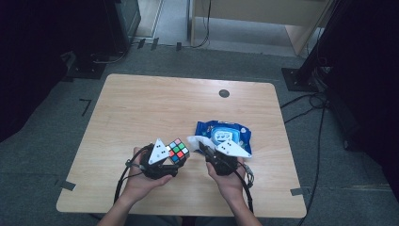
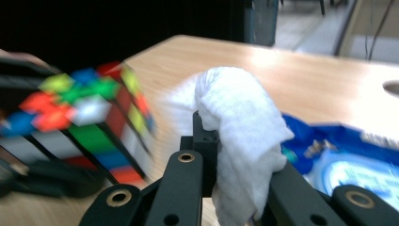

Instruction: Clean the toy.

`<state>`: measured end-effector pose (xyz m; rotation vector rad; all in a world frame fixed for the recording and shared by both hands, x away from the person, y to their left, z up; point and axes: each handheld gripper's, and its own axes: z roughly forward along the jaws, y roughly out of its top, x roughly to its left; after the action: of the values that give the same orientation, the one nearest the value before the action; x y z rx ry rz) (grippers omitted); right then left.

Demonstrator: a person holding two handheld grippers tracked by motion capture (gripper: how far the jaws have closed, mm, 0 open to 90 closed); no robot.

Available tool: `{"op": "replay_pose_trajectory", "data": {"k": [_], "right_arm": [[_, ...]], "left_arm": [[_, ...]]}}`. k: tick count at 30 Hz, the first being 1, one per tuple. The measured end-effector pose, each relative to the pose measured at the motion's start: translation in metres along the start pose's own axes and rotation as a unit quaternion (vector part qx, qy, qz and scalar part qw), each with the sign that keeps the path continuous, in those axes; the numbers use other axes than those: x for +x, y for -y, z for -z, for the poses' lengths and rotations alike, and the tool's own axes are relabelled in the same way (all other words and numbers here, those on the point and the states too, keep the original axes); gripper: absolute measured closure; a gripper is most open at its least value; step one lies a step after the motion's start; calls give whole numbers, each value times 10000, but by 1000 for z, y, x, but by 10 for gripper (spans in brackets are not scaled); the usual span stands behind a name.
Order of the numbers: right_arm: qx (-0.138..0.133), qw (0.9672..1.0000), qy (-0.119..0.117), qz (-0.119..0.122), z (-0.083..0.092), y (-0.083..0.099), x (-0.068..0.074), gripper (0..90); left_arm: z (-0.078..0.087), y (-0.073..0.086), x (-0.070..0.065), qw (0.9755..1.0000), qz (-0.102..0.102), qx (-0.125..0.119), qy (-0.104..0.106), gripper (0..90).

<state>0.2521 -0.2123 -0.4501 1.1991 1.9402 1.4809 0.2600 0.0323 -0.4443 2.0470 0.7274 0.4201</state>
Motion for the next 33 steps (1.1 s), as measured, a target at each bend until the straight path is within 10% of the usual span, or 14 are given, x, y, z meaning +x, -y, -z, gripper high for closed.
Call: {"op": "replay_pose_trajectory", "data": {"k": [9,17,27,33], "right_arm": [[421,9975,-490,288,-17,18,12,821],[297,9974,-634,154,-20,20,13,165],[-15,9909,-1136,717,-27,26,49,150],[-201,9919,-903,876,-32,30,58,207]], "left_arm": [[20,3,33,9981,547,-218,-174,343],[23,3,38,9970,709,-263,-156,342],[14,-4,24,9952,900,-289,247,342],[8,-6,13,9955,834,-180,410,342]]}}
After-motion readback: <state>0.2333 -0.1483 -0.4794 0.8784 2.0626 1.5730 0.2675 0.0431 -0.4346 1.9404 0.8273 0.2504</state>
